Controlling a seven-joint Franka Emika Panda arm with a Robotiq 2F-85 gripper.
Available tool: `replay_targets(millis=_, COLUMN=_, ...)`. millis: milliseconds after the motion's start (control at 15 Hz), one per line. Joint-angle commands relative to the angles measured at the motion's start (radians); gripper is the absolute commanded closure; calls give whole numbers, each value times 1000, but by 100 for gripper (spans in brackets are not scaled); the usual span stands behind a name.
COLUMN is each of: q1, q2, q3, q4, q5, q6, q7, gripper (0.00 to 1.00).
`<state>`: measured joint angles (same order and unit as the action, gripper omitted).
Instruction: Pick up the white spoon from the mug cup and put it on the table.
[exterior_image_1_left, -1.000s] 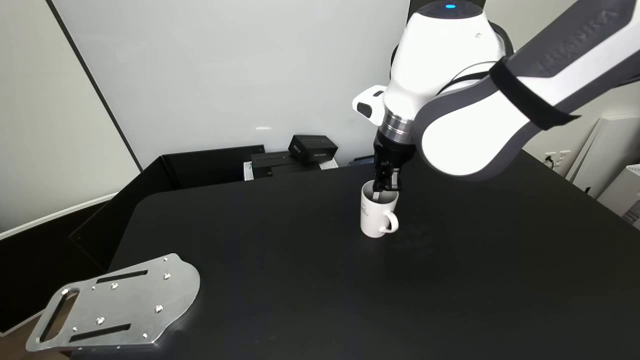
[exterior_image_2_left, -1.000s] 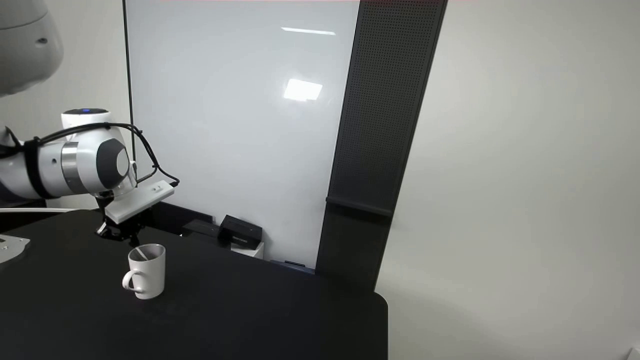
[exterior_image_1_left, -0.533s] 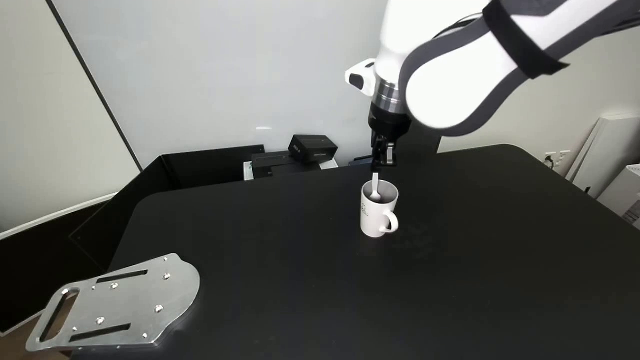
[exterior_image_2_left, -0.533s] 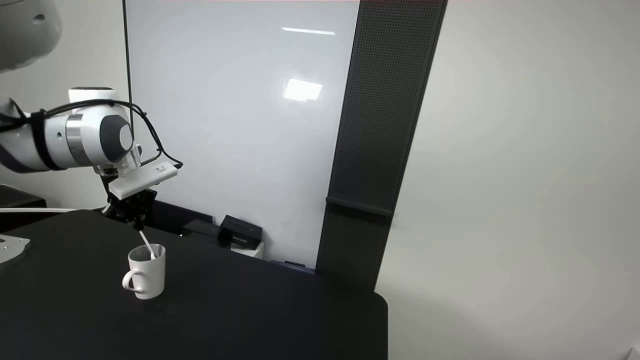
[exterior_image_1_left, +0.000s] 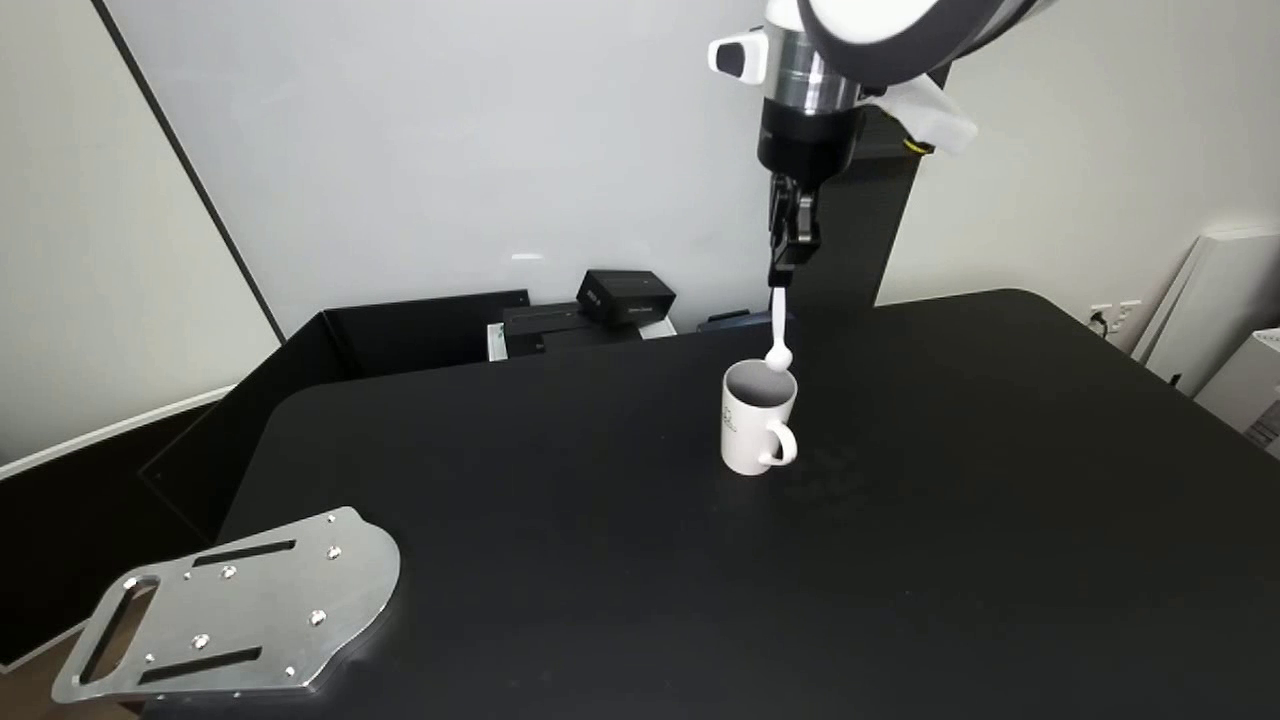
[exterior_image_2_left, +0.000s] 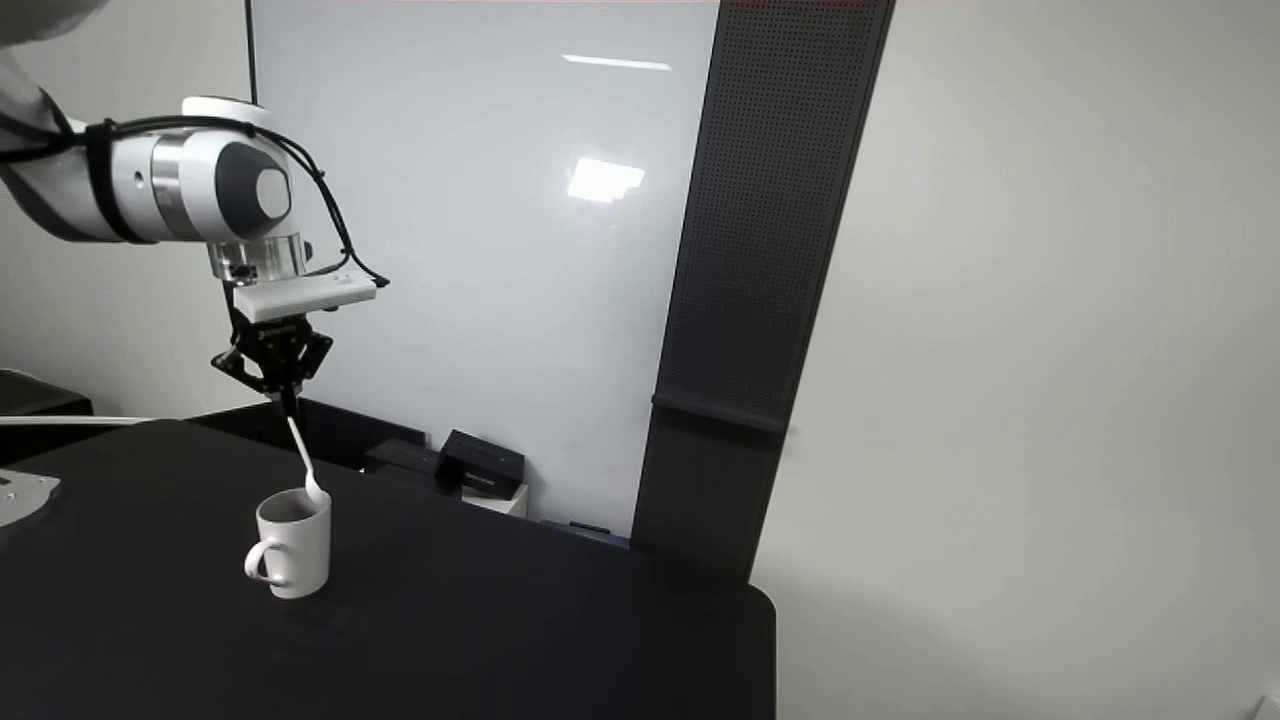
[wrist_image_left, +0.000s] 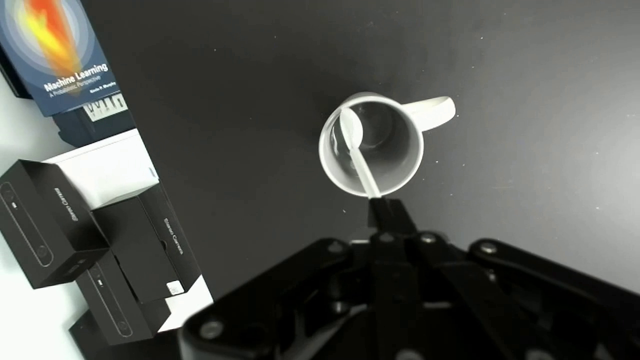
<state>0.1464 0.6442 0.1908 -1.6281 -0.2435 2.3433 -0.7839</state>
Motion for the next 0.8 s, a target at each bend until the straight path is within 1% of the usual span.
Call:
replay_targets(millis=0, q1=-27, q2=-32, q3=10, q4=42, q5=39, q6=-79, q7=-23, gripper=100)
replay_targets(millis=267, q1=-48, q2=-56, q3=5, q4=41, q5=60, q6=-103, q7=-41, gripper=100)
replay_targets(millis=467, q1=-67, q2=-67, q3=-1, q4=-4, q5=63, q6=-84, q7=-65, gripper=100)
replay_targets(millis=533, q1=-71, q2=-70, q3=-5, q4=-25, q5=57, q6=-70, q7=-70, gripper=100)
replay_targets(millis=733, q1=-84, q2=-84, q3=-22, q4=-113, q5=22, q6=20, q7=-95, gripper=100)
